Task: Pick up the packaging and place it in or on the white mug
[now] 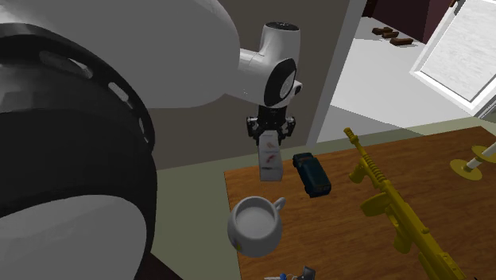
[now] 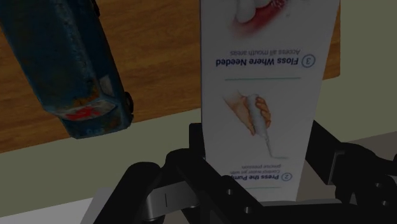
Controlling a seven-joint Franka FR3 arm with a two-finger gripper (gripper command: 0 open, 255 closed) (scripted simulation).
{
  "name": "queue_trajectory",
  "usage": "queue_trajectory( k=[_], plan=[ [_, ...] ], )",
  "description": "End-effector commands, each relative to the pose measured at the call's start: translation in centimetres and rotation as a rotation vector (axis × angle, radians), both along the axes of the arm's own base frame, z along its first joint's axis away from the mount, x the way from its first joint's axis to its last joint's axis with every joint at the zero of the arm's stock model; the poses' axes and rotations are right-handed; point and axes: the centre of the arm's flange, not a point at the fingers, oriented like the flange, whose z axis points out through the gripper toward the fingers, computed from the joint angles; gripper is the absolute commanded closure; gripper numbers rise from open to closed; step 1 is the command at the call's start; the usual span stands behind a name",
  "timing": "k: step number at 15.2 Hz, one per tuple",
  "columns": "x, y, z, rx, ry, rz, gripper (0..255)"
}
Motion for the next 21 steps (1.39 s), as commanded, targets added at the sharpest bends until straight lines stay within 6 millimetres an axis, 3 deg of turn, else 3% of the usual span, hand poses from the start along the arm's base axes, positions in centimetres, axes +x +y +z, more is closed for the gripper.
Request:
queue_trajectory(
  k=[1,8,21],
  plan=[
    [-0.1,0.0,1.1,0.0,0.0,0.0,255],
    [-0.1,0.0,4.5,0.0,0.0,0.0,255],
    [-15.5,-7.5,6.2,0.0,0.0,0.0,255]
  ],
)
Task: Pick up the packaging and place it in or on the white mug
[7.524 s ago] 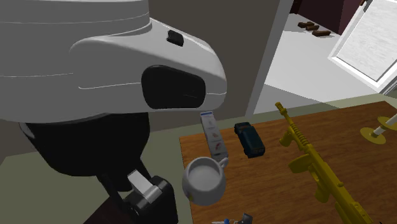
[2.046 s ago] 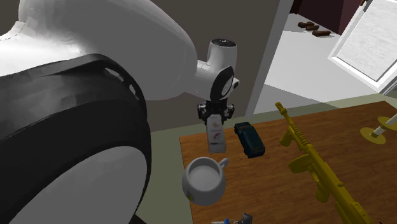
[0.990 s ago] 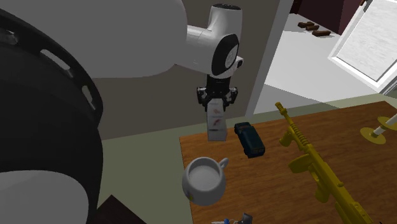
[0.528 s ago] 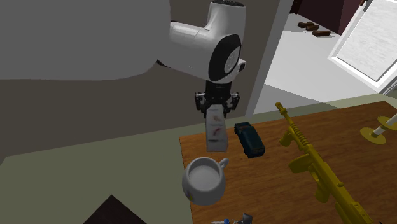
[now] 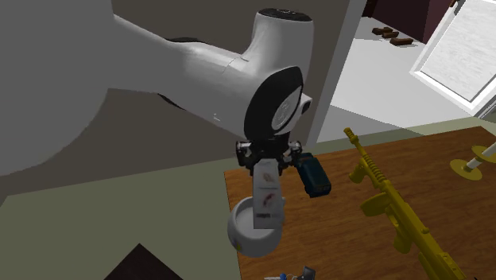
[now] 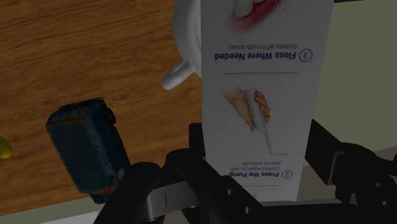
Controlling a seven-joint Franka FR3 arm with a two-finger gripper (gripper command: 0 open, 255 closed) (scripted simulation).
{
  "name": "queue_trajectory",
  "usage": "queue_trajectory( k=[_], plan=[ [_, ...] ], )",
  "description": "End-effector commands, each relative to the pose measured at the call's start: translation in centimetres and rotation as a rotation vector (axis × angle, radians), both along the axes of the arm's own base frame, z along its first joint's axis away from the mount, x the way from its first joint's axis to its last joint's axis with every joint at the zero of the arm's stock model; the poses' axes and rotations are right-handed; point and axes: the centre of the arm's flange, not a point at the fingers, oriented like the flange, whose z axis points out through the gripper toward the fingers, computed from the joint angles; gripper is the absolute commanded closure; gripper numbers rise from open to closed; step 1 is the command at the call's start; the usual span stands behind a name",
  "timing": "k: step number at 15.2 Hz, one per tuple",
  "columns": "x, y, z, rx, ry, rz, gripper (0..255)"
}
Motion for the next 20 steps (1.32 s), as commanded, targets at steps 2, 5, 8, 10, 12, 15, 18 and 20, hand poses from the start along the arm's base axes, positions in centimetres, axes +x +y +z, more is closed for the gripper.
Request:
queue_trajectory(
  k=[2,5,8,10,12,15,18,20],
  plan=[
    [-3.8,-1.7,0.2,0.0,-0.001,0.001,255],
    [-4.5,-2.1,-0.8,0.0,-0.001,0.001,255],
    [-4.5,-2.1,-2.4,0.0,-0.001,0.001,255],
    [-4.5,-2.1,-3.4,0.0,-0.001,0.001,255],
    [-4.5,-2.1,-4.5,0.0,-0.001,0.001,255],
    [-4.5,-2.1,-6.1,0.0,-0.001,0.001,255],
    [-4.5,-2.1,-7.7,0.0,-0.001,0.001,255],
    [-4.5,-2.1,-8.7,0.0,-0.001,0.001,255]
  ],
)
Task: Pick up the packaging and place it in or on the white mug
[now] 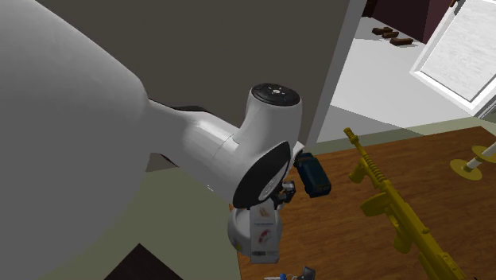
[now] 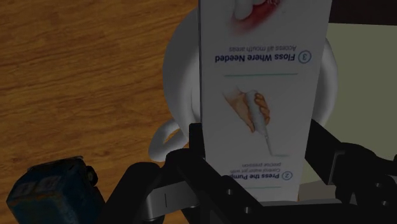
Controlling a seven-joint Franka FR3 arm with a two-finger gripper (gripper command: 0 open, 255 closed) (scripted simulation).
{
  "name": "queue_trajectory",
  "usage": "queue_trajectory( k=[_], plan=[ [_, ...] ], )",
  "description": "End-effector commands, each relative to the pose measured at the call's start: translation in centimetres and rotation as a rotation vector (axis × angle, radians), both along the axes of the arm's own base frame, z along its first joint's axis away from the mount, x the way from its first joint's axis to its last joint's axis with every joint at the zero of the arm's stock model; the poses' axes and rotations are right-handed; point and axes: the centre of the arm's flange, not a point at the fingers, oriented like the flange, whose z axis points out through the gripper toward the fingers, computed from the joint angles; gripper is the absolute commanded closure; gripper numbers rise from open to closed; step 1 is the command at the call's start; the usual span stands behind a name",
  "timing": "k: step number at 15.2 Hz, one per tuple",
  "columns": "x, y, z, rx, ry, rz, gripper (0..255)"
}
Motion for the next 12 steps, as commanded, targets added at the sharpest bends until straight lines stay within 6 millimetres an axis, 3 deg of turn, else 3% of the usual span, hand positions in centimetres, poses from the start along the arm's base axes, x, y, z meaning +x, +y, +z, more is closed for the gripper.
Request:
queue_trajectory(
  k=[1,7,8,12],
  plan=[
    [0.01,0.04,-0.5,0.0,0.0,0.0,255],
    [0.02,0.04,-0.5,0.0,0.0,0.0,255],
    [-0.06,0.04,-0.48,0.0,0.0,0.0,0],
    [-0.07,-0.01,-0.49,0.0,0.0,0.0,0]
  ],
)
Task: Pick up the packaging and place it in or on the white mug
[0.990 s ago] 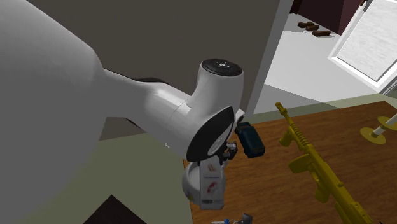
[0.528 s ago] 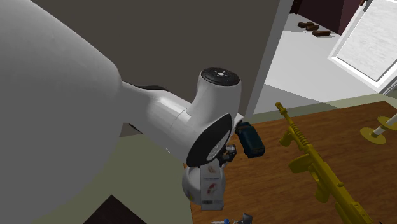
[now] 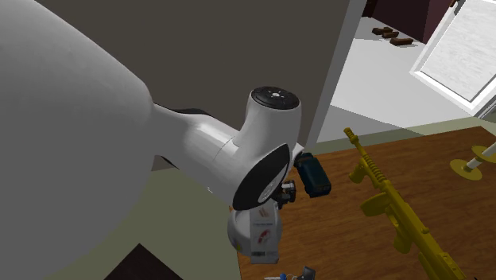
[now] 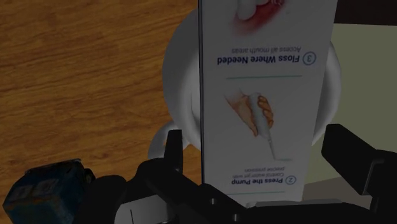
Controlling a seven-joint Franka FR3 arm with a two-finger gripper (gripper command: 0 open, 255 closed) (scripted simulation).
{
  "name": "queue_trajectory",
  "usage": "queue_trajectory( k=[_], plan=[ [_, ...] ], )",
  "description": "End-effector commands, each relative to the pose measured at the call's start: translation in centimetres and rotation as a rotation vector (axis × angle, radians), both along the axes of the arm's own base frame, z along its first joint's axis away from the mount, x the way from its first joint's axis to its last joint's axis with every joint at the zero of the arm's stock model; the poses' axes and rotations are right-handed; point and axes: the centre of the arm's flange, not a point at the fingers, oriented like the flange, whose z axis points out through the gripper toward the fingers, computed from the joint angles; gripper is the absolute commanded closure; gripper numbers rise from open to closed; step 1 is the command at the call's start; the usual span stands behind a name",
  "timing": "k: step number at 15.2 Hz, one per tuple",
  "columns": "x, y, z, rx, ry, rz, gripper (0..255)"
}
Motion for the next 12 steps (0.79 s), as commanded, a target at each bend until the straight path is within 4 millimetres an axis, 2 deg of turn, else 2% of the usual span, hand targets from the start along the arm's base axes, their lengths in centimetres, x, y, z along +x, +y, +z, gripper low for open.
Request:
queue_trajectory(
  k=[1,5,12],
  plan=[
    [0.1,0.0,0.0,0.0,0.0,0.0,0],
    [0.1,0.0,5.0,0.0,0.0,0.0,0],
    [0.1,0.0,5.0,0.0,0.0,0.0,0]
  ],
)
